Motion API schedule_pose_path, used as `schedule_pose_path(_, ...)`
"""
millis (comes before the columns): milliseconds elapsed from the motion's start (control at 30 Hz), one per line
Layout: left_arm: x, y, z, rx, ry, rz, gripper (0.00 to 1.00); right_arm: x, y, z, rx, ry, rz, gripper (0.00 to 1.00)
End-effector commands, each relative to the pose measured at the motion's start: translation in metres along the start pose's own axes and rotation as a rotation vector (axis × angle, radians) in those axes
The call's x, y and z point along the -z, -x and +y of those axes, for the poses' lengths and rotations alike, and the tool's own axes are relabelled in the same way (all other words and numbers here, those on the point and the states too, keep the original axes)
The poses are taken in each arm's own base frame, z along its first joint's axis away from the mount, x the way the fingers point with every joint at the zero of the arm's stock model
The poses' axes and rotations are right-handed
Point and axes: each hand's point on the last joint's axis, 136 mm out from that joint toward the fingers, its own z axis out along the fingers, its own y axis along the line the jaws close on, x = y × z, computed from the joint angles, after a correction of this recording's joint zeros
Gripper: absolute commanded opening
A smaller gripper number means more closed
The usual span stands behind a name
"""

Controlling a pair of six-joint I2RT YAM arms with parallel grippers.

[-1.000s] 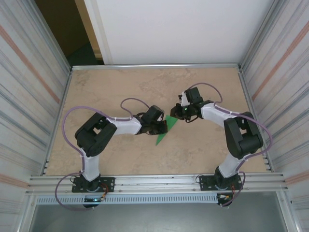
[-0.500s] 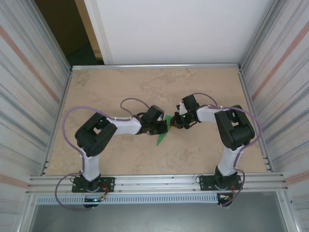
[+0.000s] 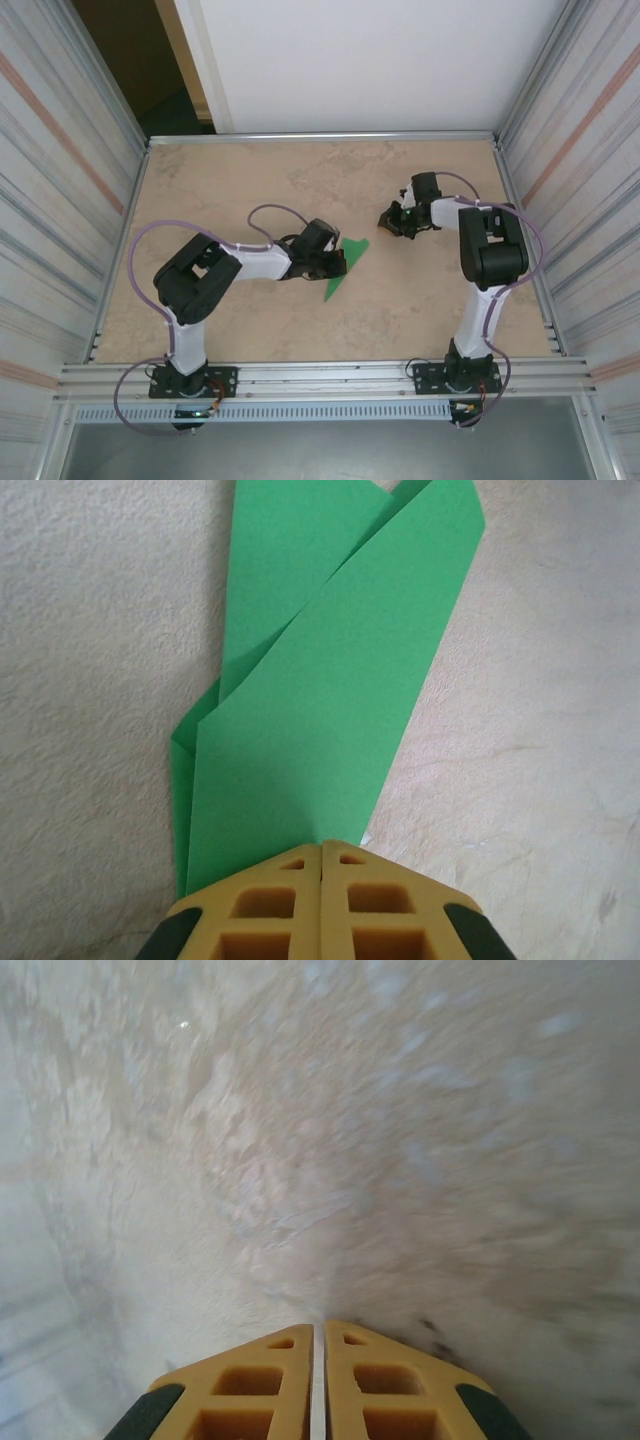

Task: Fold a paper plane with a square sheet of paper (pick it up from the middle)
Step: Fold the wing for the fifth time at the center of the table, then move a paper plane to the center of the table.

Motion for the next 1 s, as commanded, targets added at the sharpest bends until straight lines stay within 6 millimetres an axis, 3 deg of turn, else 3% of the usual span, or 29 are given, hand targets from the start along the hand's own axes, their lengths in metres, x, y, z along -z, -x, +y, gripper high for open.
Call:
schedule_pose_path(0,0.014,-0.013,-0.001,-0.034,0.022,0.096,0.02,0.038,0.003,0.026,0.066,-0.026,-0.068,0.13)
schedule_pose_path(100,0.049,0.021,-0.043,-0.099,-0.065,-0.010,0.17,0.064,-0.011,0.038,0.111,-0.073,-0.111,0.27)
schedule_pose_path(200,0.083,0.038,-0.050,-0.117,-0.068,-0.099,0.33,0.079,-0.032,0.036,0.109,-0.152,-0.133,0.38)
schedule_pose_path(300,0.112,0.044,-0.024,-0.067,-0.021,-0.159,0.42,0.085,-0.054,0.040,0.105,-0.194,-0.141,0.46)
schedule_pose_path(400,0.140,0.045,0.018,0.001,0.061,-0.225,0.52,0.086,-0.075,0.049,0.152,-0.294,-0.163,0.55)
schedule_pose_path(600,0.179,0.031,0.098,0.116,0.256,-0.305,0.73,0.064,-0.119,0.065,0.156,-0.429,-0.160,0.66)
schedule_pose_path(767,0.191,0.022,0.127,0.126,0.339,-0.317,0.85,0.034,-0.134,0.075,0.154,-0.528,-0.127,0.69)
schedule_pose_path(967,0.192,0.017,0.136,0.113,0.379,-0.306,0.92,0.002,-0.144,0.074,0.132,-0.592,-0.072,0.68)
